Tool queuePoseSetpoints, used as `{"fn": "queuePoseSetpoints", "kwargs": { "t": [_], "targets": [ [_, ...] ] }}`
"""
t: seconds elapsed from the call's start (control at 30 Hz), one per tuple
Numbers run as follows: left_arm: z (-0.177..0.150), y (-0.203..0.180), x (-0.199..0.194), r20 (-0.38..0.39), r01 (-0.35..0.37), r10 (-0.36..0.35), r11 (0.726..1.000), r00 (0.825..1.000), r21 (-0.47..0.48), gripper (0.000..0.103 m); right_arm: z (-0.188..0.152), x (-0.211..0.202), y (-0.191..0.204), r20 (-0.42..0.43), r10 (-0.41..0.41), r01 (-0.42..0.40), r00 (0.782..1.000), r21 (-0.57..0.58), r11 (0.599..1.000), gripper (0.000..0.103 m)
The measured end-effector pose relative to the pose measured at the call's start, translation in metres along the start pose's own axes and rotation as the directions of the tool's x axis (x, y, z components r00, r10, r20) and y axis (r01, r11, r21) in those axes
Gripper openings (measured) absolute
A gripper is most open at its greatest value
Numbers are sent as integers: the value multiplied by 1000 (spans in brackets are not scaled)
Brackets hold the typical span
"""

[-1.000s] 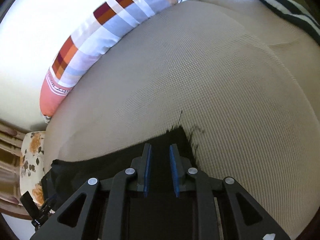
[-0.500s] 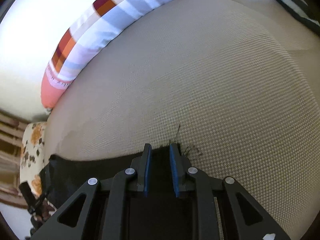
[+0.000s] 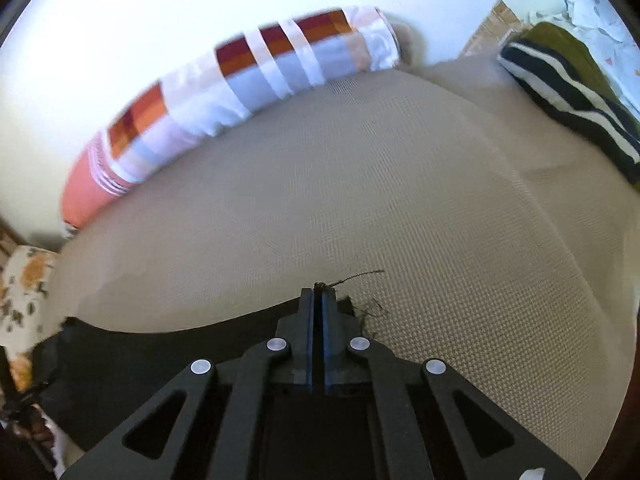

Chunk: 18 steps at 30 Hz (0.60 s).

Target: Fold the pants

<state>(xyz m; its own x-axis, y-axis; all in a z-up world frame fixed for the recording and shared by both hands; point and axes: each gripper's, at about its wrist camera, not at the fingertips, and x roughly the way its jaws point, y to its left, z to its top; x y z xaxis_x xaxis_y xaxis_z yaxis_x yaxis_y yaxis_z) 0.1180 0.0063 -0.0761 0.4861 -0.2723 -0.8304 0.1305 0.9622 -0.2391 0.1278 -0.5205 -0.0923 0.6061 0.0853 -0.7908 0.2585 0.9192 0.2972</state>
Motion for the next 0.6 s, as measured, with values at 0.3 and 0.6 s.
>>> {"fn": "queuePoseSetpoints", "kwargs": {
  "t": [0.3, 0.6],
  "targets": [
    [7, 24, 20, 11, -24, 24, 1000, 1000, -15, 65, -4, 19, -10, -60, -45, 50, 997, 82, 995, 6],
    [13, 19, 15, 36, -49, 47, 997, 998, 52, 65, 1, -20, 40, 14, -172, 172, 985, -2, 985, 27]
  ]
}}
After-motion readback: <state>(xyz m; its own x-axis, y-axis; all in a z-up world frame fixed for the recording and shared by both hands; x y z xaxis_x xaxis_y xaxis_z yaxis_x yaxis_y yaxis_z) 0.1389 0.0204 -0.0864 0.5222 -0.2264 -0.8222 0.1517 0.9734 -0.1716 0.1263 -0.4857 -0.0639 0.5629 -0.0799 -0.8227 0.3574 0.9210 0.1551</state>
